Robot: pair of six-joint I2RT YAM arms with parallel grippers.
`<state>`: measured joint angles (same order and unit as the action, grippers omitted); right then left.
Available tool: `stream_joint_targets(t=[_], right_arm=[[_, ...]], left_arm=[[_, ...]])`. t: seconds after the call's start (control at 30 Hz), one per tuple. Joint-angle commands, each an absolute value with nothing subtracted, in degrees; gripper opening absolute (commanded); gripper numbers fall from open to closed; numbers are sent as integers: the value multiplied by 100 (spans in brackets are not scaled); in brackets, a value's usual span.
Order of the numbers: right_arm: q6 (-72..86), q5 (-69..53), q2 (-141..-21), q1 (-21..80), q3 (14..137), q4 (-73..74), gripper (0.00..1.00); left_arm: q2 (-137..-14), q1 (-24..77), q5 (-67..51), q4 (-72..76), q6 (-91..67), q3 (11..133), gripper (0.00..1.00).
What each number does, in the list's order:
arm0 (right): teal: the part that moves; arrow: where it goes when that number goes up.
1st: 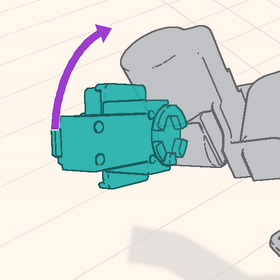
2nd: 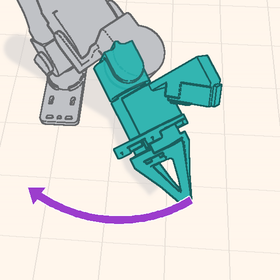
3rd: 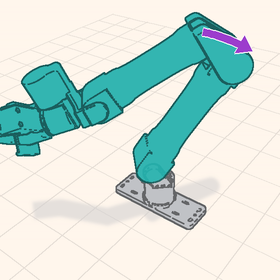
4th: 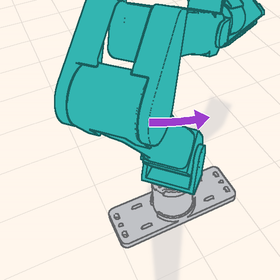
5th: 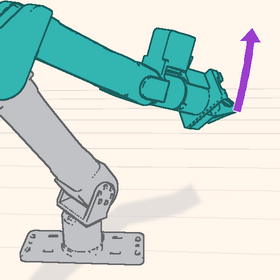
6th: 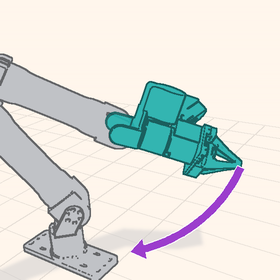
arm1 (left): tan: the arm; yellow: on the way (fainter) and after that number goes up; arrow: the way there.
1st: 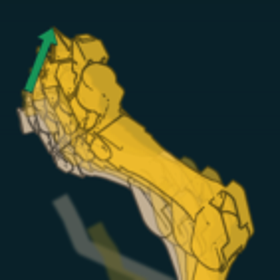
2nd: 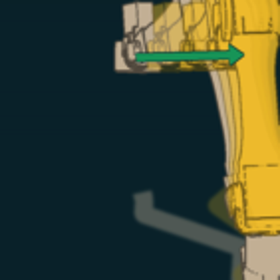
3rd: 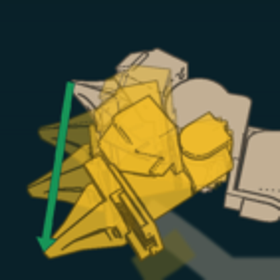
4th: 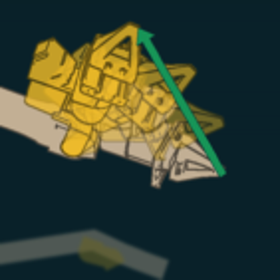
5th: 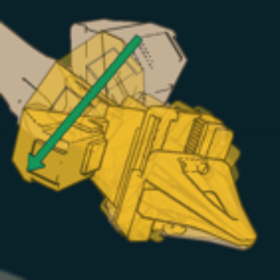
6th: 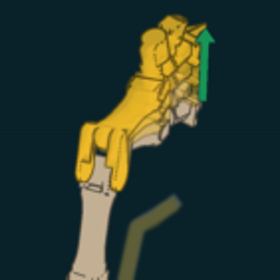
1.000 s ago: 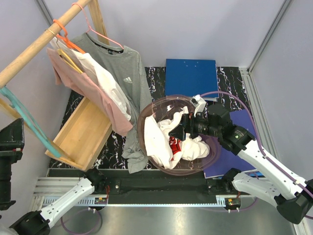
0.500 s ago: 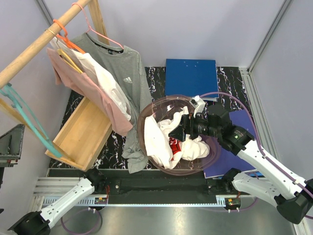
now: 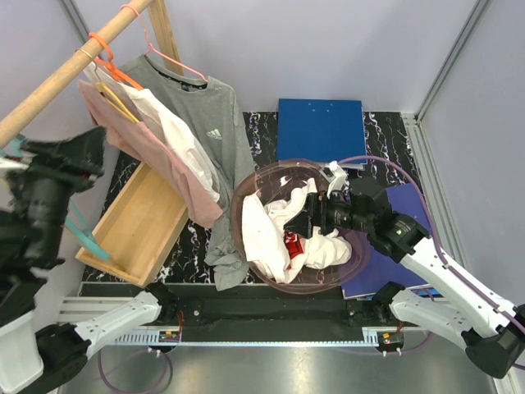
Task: Remove the t-shirt from the hanger
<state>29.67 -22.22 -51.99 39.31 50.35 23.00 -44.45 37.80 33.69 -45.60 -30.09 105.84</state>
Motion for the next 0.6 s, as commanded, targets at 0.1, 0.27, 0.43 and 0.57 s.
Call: stream_joint_targets(t=[0.1, 0.27, 0.43, 0.57], right_arm=[[3006, -2338, -4922, 3929, 5001, 2241, 88], [3015, -2329, -4817, 3929, 5001, 2294, 88], [3023, -2329, -4737, 3929, 5071, 2338, 87], [2988, -2277, -4650, 3929, 5071, 2443, 88]], left_arm=[[-5659, 3788, 4868, -4157, -2400, 11046, 59], [-6686, 3779, 5835, -4236, -1698, 11714, 53], [-7338, 3394, 5829, -4525, -1423, 12199, 52], [-7585, 2595, 5170, -5071, -2124, 12314, 50]])
